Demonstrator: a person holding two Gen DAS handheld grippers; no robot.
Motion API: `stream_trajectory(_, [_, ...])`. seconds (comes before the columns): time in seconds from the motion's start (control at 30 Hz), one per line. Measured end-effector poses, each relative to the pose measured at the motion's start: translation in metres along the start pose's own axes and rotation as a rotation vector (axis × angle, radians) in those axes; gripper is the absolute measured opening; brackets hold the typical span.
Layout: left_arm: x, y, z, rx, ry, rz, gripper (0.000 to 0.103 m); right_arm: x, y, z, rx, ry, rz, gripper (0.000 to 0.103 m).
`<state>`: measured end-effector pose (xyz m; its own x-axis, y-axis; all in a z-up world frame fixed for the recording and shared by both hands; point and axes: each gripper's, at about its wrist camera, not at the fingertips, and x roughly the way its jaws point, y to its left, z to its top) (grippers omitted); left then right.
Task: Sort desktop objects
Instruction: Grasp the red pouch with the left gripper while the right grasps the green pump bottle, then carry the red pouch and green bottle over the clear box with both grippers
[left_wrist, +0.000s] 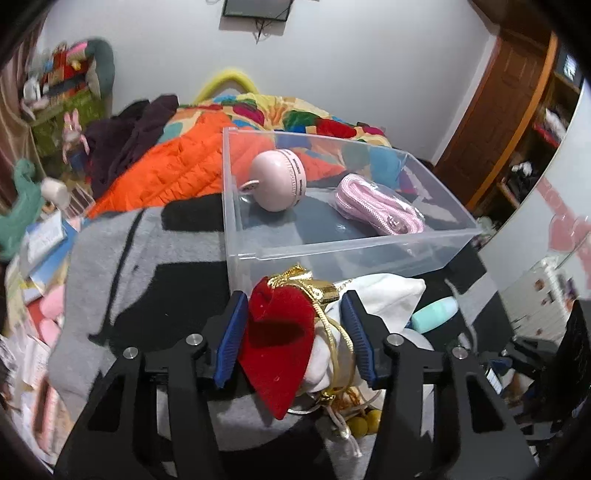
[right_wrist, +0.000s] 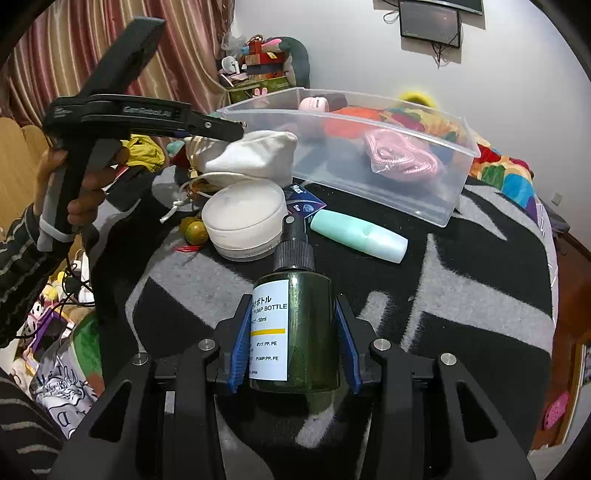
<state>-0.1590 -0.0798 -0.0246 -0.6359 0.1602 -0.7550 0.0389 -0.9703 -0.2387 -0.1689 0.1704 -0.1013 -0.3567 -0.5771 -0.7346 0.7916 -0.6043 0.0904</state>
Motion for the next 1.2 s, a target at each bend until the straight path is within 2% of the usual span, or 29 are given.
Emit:
stream_trajectory(0.1, [-0.001, 0.012, -0.001, -0.058, 0.005, -0.064, 0.041, -0.006, 0.001, 0.001, -0.01, -0.018, -0.001, 0.038])
stream_trajectory(0.33, [-0.011, 0.018, -0.006, -0.087, -0.014, -0.097, 0.029, -0.019, -0.002, 0.009, -0.007, -0.055, 0.0, 0.038])
stream_trajectory(0.5, [-0.03, 0.004, -0.015, -0.038, -0.058, -0.076, 0.026, -0.022, -0.006, 0.014, 0.009, -0.071, 0.001, 0.038])
stream_trajectory(0.63, [-0.057, -0.019, -0.024, 0.066, -0.127, -0.024, 0.025, -0.023, -0.012, 0.018, 0.03, -0.083, 0.007, 0.038])
stream_trajectory(0.77, [-0.077, -0.034, -0.026, 0.116, -0.179, -0.005, 0.025, -0.027, -0.017, 0.025, 0.046, -0.102, 0.003, 0.038])
stream_trajectory(1.0, [-0.095, -0.038, -0.014, 0.127, -0.258, 0.029, 0.025, -0.04, -0.027, 0.046, 0.063, -0.164, -0.021, 0.038])
stream_trajectory(1.2, [-0.105, -0.041, 0.003, 0.136, -0.308, 0.025, 0.025, -0.049, -0.043, 0.072, 0.08, -0.216, -0.041, 0.038])
